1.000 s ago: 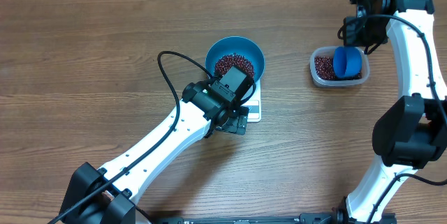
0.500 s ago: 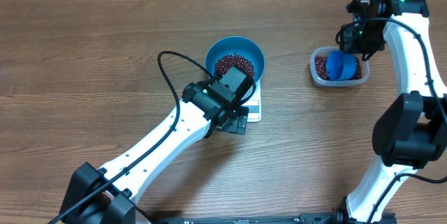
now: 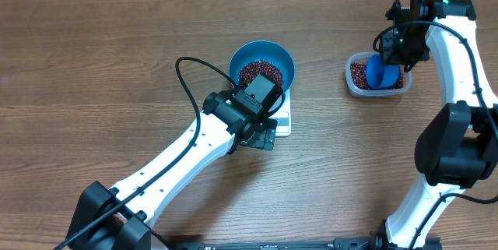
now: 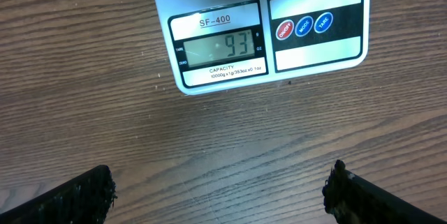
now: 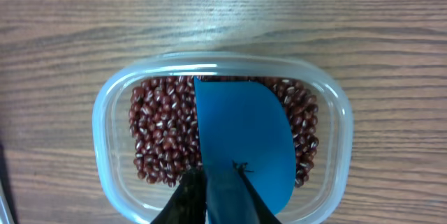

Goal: Scoop item into bowl and weigh 150g on scale

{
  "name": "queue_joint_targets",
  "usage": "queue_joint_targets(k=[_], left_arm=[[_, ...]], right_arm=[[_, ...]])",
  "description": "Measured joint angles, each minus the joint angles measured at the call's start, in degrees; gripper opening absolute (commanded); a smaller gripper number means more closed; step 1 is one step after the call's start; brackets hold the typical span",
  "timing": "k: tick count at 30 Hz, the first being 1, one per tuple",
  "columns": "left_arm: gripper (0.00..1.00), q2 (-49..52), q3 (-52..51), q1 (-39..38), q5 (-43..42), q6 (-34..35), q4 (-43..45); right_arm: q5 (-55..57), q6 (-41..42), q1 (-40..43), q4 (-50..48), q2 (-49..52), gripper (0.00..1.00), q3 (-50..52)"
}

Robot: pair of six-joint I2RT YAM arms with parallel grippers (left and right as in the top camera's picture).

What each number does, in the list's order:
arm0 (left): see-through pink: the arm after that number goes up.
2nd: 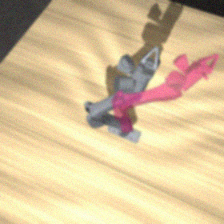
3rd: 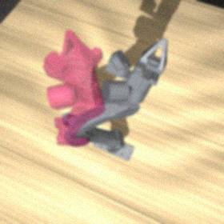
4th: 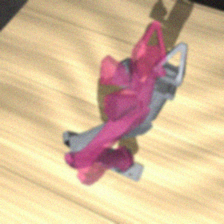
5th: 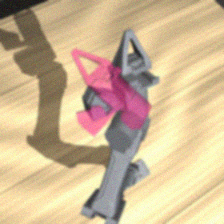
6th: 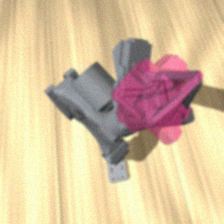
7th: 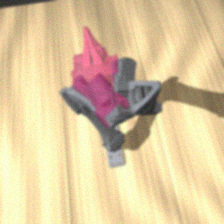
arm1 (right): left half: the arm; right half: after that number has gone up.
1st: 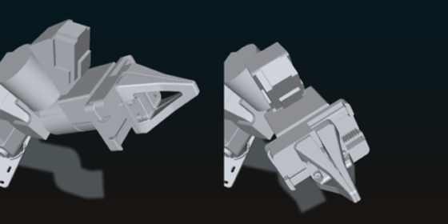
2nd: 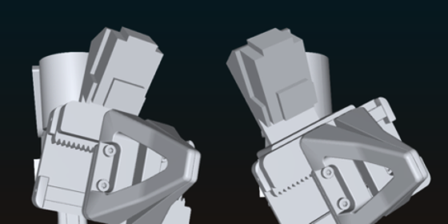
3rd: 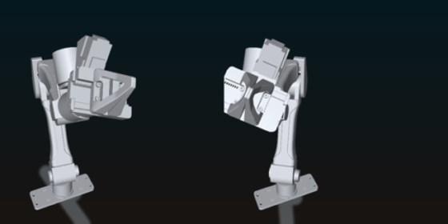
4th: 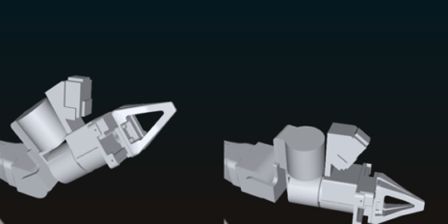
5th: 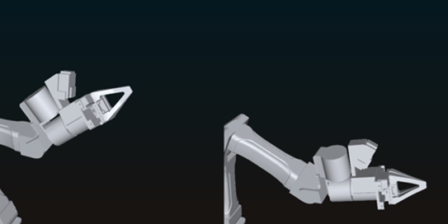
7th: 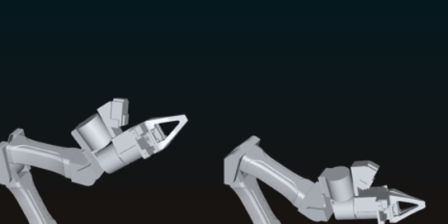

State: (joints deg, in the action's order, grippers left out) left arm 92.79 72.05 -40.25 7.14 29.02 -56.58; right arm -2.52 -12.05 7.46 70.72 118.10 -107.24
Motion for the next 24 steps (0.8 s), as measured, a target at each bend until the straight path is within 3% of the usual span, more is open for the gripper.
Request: queue_joint_targets(k=[11,24], left_arm=[[1.00,0.00,0.00,0.00,0.02,0.00,0.00],[1.00,0.00,0.00,0.00,0.00,0.00,0.00]], right_arm=[[-0.81,0.02,0.00,-1.86,0.00,0.26,0.00],[-2.19,0.04,0.00,-2.86,0.00,0.13,0.00]])
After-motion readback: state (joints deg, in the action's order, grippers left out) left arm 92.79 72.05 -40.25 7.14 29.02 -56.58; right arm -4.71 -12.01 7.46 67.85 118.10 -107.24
